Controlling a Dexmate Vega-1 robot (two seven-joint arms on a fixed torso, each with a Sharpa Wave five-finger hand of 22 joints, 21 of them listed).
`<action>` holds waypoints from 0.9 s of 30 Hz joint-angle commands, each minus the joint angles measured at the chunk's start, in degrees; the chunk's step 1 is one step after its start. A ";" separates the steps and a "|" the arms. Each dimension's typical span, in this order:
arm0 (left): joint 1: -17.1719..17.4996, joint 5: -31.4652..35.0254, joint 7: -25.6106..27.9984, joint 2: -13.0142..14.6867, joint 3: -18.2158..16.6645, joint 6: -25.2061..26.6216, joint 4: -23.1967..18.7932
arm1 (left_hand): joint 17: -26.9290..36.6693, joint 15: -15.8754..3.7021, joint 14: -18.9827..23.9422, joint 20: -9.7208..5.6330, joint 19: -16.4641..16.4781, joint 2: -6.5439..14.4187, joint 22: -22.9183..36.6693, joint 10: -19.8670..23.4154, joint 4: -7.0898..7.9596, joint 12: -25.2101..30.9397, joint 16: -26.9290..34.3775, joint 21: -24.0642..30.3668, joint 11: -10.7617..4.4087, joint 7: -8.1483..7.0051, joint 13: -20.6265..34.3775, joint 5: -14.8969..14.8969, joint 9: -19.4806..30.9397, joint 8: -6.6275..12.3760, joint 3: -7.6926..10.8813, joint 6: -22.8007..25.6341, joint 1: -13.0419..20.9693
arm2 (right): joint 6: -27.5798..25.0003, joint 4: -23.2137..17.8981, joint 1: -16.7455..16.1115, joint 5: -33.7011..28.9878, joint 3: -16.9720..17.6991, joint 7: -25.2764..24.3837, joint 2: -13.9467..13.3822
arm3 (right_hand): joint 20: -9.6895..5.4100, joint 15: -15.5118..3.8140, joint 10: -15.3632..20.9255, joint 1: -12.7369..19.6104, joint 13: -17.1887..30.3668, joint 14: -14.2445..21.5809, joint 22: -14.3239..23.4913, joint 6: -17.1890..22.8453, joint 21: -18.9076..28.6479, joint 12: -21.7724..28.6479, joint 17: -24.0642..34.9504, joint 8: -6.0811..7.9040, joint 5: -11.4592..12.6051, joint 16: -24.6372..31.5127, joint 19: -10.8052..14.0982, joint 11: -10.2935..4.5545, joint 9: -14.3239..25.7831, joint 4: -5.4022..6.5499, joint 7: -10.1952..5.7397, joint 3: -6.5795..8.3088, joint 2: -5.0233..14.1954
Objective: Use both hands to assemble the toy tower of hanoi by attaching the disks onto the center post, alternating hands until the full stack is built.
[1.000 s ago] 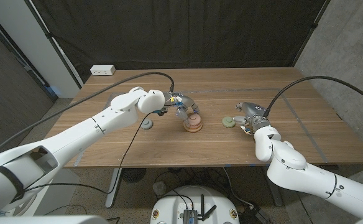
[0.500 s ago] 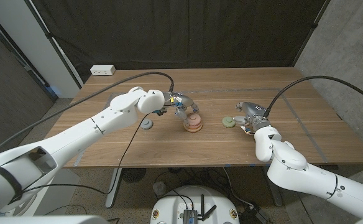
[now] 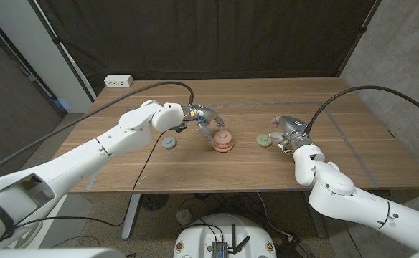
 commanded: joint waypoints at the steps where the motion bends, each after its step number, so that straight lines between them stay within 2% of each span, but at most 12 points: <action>1: 5.31 -2.37 4.27 3.29 -4.66 3.91 -4.02 | 0.04 -3.14 -0.34 -7.48 -0.04 0.47 0.32 1.46 -0.36 0.73 0.24 0.33 -0.28 -0.16 0.07 -0.06 -0.02 0.73 0.01 1.44 0.39 | 2.22 0.81 0.90 -0.82 0.05 1.17 -0.23 | -5.85 -3.81 0.02 -0.56 0.15 0.07 0.21 0.05 0.21 -0.14 0.03 0.52 0.21 0.08 0.49 -0.09 0.35 -0.04 -0.17 0.18 0.06; 14: 12.05 -5.08 11.08 6.78 -9.41 9.20 -7.83 | 0.20 -3.15 0.14 -7.44 0.35 1.48 0.27 3.30 -0.46 1.21 0.81 0.50 -0.68 0.02 -0.19 0.12 -0.16 1.19 0.53 2.99 1.23 | 5.76 2.01 0.64 -1.38 1.43 1.67 0.06 | -5.86 -3.80 -0.44 -0.75 -0.12 -0.11 0.21 0.55 0.15 -0.51 0.02 0.98 0.17 0.13 0.39 -0.06 0.89 -0.04 -0.45 0.21 -0.04; 20: 14.26 -5.65 14.08 7.44 -10.28 10.92 -8.59 | 0.15 -3.15 0.19 -7.37 0.36 1.69 0.23 3.96 -0.40 1.36 0.90 0.47 -0.95 -0.28 -0.29 0.15 -0.19 1.33 0.58 3.56 1.20 | 6.41 2.27 0.63 -2.12 1.67 2.26 0.27 | -5.86 -3.81 -0.35 -0.83 -0.27 -0.33 0.22 0.92 0.13 -0.54 -0.13 1.25 0.14 -0.04 0.29 0.04 1.13 -0.03 -0.54 0.21 -0.07; 27: 17.63 -7.16 18.38 8.44 -12.27 13.09 -10.09 | 0.18 -3.15 0.37 -7.36 0.57 1.71 0.24 5.04 -0.42 1.59 1.13 0.62 -1.33 -0.53 -0.45 0.13 -0.25 1.65 0.55 4.74 1.21 | 7.24 2.64 0.24 -2.29 2.39 2.63 0.29 | -5.86 -3.83 -0.09 -0.89 -0.35 -0.36 0.22 0.02 0.09 -0.43 -0.18 0.81 0.11 -0.07 0.18 0.06 1.10 -0.05 -0.46 0.18 -0.10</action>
